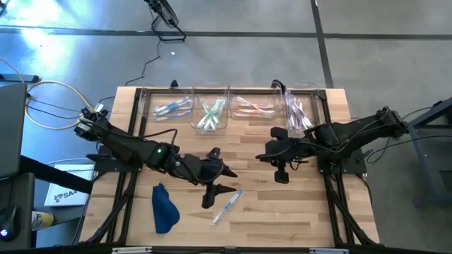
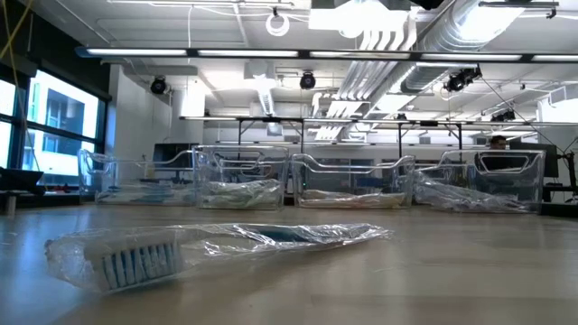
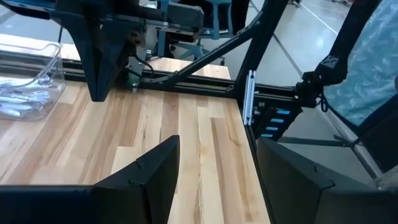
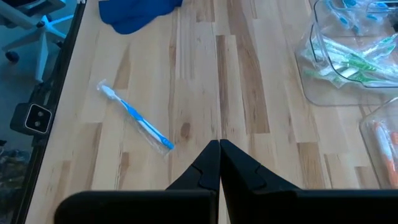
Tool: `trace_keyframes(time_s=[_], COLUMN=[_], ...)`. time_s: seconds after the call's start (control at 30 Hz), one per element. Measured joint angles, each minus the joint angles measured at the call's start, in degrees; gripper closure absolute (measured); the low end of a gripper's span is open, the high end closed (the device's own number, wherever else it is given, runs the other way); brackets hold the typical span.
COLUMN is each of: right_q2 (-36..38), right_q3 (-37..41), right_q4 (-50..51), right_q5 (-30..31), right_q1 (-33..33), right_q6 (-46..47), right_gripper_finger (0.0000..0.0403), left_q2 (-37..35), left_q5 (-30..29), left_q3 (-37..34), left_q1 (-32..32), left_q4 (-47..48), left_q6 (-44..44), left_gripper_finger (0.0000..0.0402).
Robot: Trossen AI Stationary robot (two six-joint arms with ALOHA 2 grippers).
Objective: Pick & Place Toothbrushes
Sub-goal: Put the blue toothbrush into the left transparent bin
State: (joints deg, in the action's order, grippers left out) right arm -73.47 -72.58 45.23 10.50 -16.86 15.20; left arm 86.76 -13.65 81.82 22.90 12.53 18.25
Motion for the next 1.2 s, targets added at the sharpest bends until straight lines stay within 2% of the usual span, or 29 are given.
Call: trace_keyframes(time_s=[0.23, 0.47, 0.7, 0.97, 1.2], right_q2=[0.0, 0.0, 0.0, 0.0, 0.0], right_q3=[0.0, 0.0, 0.0, 0.0, 0.0], right_q4=[0.0, 0.0, 0.2, 0.9, 1.4], right_q5=[0.0, 0.0, -0.2, 0.2, 0.3], right_q1=[0.0, 0.0, 0.0, 0.2, 0.2], right_q6=[0.0, 0.2, 0.0, -0.5, -0.7], right_gripper_finger=[0.0401, 0.0401, 0.0401, 0.0400, 0.0400], left_q2=[0.0, 0.0, 2.8, 9.1, 16.3], left_q5=[-1.2, -0.6, 1.4, 3.1, 9.9], left_q3=[0.0, 0.0, -0.1, 0.0, 0.0], left_q1=[0.0, 0.0, 1.2, 2.3, 2.3], left_q4=[0.0, 0.0, 6.6, 11.9, 14.2], left_q6=[2.0, -0.8, 16.9, 27.9, 36.0], left_gripper_finger=[0.0192, 0.0192, 0.0192, 0.0192, 0.0192])
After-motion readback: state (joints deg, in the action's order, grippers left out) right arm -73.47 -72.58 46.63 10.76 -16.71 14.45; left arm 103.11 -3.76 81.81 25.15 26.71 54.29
